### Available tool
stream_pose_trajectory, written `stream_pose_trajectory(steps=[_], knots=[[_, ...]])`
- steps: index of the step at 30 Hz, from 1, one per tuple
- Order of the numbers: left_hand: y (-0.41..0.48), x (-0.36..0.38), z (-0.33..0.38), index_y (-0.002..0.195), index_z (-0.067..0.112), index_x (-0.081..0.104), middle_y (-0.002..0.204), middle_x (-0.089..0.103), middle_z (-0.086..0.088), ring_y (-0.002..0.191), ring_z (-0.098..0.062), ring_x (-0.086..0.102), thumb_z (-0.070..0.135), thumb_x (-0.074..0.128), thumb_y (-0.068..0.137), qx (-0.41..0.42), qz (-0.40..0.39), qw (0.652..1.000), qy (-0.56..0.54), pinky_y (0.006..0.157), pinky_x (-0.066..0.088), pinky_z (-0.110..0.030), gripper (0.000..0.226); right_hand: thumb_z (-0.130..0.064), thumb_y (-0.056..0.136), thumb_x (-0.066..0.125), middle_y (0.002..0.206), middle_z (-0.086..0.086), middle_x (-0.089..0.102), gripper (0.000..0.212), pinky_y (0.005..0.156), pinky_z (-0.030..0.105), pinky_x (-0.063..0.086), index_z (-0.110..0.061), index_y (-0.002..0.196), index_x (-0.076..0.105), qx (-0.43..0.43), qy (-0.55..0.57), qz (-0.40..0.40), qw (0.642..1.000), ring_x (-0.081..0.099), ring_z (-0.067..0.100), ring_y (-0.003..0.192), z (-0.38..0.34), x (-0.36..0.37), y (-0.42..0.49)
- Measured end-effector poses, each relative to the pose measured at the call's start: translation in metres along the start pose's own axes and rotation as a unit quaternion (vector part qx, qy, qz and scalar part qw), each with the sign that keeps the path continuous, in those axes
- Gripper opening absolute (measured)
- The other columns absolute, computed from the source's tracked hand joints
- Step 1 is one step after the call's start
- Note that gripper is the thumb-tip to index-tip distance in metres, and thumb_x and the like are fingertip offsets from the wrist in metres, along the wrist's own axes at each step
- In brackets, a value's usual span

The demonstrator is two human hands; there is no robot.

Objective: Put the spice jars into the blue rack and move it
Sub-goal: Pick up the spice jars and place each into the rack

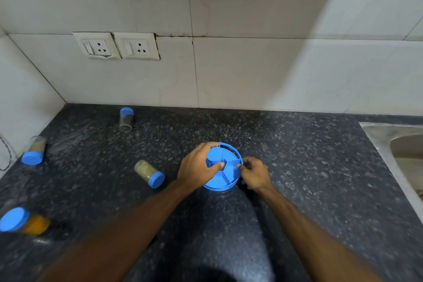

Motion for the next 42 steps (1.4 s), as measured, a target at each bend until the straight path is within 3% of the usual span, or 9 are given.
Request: stream_pose_trajectory(steps=[3, 7, 10, 13, 15, 20, 27, 36, 42], knots=[[-0.005, 0.001, -0.011, 0.135, 0.026, 0.049, 0.135, 0.056, 0.007, 0.120, -0.014, 0.055, 0.040, 0.071, 0.072, 0.011, -0.015, 1.000, 0.020, 0.101, 0.044, -0.039, 0.068, -0.024, 0.085, 0.059, 0.083, 0.009, 0.076, 0.007, 0.069, 0.053, 0.061, -0.025, 0.090, 0.064, 0.014, 0.004, -0.002, 1.000, 0.074, 0.031, 0.070, 0.003, 0.004, 0.001], [-0.016, -0.017, -0.033, 0.127, 0.029, 0.053, 0.140, 0.050, 0.008, 0.133, -0.016, 0.042, 0.032, 0.056, 0.060, -0.020, -0.017, 0.993, 0.112, 0.116, 0.016, -0.053, 0.067, -0.022, 0.077, 0.046, 0.094, 0.012, 0.076, 0.059, 0.055, 0.034, 0.058, -0.031, 0.136, 0.047, 0.017, 0.014, -0.022, 1.000, 0.074, 0.027, 0.063, -0.005, 0.016, -0.003], [-0.025, -0.042, -0.060, 0.127, 0.034, 0.054, 0.154, 0.035, 0.003, 0.145, -0.024, 0.021, 0.035, 0.060, 0.059, -0.120, -0.047, 0.966, 0.224, 0.114, 0.002, -0.063, 0.068, -0.028, 0.085, 0.042, 0.066, 0.009, 0.074, 0.028, 0.046, 0.033, 0.055, -0.023, 0.108, 0.057, -0.002, -0.017, -0.030, 0.999, 0.067, 0.023, 0.046, -0.017, 0.030, -0.011], [-0.041, -0.061, -0.087, 0.129, 0.032, 0.052, 0.158, 0.023, -0.005, 0.146, -0.034, 0.011, 0.033, 0.070, 0.062, -0.201, -0.065, 0.938, 0.275, 0.109, 0.014, -0.070, 0.070, -0.061, 0.081, 0.033, 0.067, 0.009, 0.074, 0.056, 0.066, 0.043, 0.061, -0.011, 0.080, 0.058, 0.006, -0.047, -0.014, 0.999, 0.071, 0.032, 0.060, -0.014, 0.041, -0.004], [-0.050, -0.068, -0.099, 0.119, 0.024, 0.058, 0.149, 0.034, -0.010, 0.140, -0.035, 0.019, 0.028, 0.075, 0.066, -0.208, -0.048, 0.950, 0.228, 0.109, 0.028, -0.060, 0.056, -0.065, 0.081, 0.033, 0.074, 0.010, 0.074, 0.063, 0.074, 0.040, 0.059, -0.009, 0.077, 0.061, 0.021, -0.054, 0.011, 0.998, 0.071, 0.033, 0.069, -0.018, 0.041, -0.006], [-0.056, -0.069, -0.098, 0.093, 0.015, 0.065, 0.103, 0.063, -0.005, 0.101, -0.029, 0.058, 0.028, 0.077, 0.057, -0.142, 0.080, 0.983, 0.089, 0.090, 0.042, -0.041, 0.040, -0.045, 0.085, 0.056, 0.081, 0.006, 0.073, 0.028, 0.076, 0.038, 0.057, -0.017, 0.086, 0.058, -0.004, -0.020, -0.004, 1.000, 0.071, 0.030, 0.075, -0.028, 0.045, -0.011], [-0.047, -0.067, -0.064, 0.098, 0.026, 0.064, 0.089, 0.069, 0.011, 0.083, -0.005, 0.065, 0.034, 0.063, 0.083, -0.156, 0.175, 0.966, -0.107, 0.076, 0.050, -0.026, 0.017, -0.019, 0.087, 0.054, 0.072, 0.007, 0.072, 0.009, 0.055, 0.037, 0.056, -0.020, 0.095, 0.059, -0.014, 0.014, -0.058, 0.998, 0.068, 0.023, 0.056, -0.029, 0.052, -0.010], [-0.051, -0.063, -0.067, 0.090, 0.025, 0.063, 0.078, 0.068, 0.008, 0.070, -0.008, 0.063, 0.041, 0.053, 0.091, -0.126, 0.233, 0.953, -0.145, 0.066, 0.055, -0.038, 0.019, -0.009, 0.089, 0.046, 0.071, 0.015, 0.071, 0.014, 0.041, 0.032, 0.052, -0.013, 0.099, 0.056, 0.008, 0.032, -0.070, 0.997, 0.064, 0.023, 0.049, -0.032, 0.047, -0.010], [-0.046, -0.057, -0.056, 0.082, 0.025, 0.064, 0.076, 0.068, 0.008, 0.070, -0.009, 0.063, 0.047, 0.054, 0.090, -0.097, 0.143, 0.983, -0.057, 0.066, 0.053, -0.035, 0.026, -0.010, 0.091, 0.045, 0.068, 0.012, 0.068, 0.017, 0.041, 0.031, 0.052, -0.011, 0.105, 0.055, 0.032, 0.056, -0.084, 0.994, 0.063, 0.022, 0.050, -0.036, 0.051, -0.011]])
Point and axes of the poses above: each hand's wrist, its own y-axis towards the middle knuckle, its own x-axis out of the palm, z = x × y, the point moved 1 cm from there along y, towards the middle knuckle
